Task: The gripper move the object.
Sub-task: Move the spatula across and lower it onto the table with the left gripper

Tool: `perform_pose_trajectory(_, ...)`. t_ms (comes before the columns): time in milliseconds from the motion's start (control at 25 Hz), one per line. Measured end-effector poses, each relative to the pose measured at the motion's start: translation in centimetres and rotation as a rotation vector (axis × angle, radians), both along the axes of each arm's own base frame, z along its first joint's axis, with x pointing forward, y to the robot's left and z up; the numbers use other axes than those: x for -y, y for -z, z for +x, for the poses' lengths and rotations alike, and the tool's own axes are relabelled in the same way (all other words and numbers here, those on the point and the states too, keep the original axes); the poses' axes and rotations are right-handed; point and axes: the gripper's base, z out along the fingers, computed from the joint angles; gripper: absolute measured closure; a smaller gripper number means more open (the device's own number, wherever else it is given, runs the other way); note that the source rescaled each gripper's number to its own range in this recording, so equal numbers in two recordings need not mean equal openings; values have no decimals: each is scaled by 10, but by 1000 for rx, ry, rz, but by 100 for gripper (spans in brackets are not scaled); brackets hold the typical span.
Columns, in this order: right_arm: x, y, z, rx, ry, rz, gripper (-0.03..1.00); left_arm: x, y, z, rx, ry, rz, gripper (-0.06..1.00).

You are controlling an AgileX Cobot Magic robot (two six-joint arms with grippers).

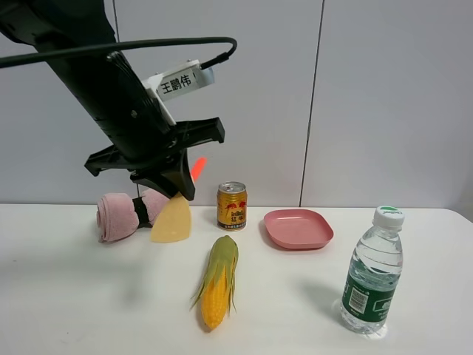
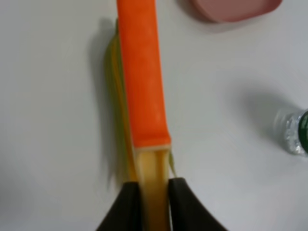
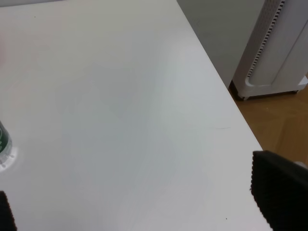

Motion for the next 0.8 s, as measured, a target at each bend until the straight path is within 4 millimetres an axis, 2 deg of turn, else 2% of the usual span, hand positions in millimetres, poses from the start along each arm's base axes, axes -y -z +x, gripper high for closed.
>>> perform_pose_trajectory(280,0,0,0,0,0,0,-3,45,22,-12,-29,40,-70,94)
perform_pose_trajectory(440,0,0,0,0,0,0,-3,68,28,-16,-26,68,-101,94)
perform_pose_trajectory(640,0,0,0,0,0,0,-3,91,29,-6,-10,83,-130,94)
perform_pose_trajectory(800,0,0,0,0,0,0,-3,101,48,4,-32,72,-126,94)
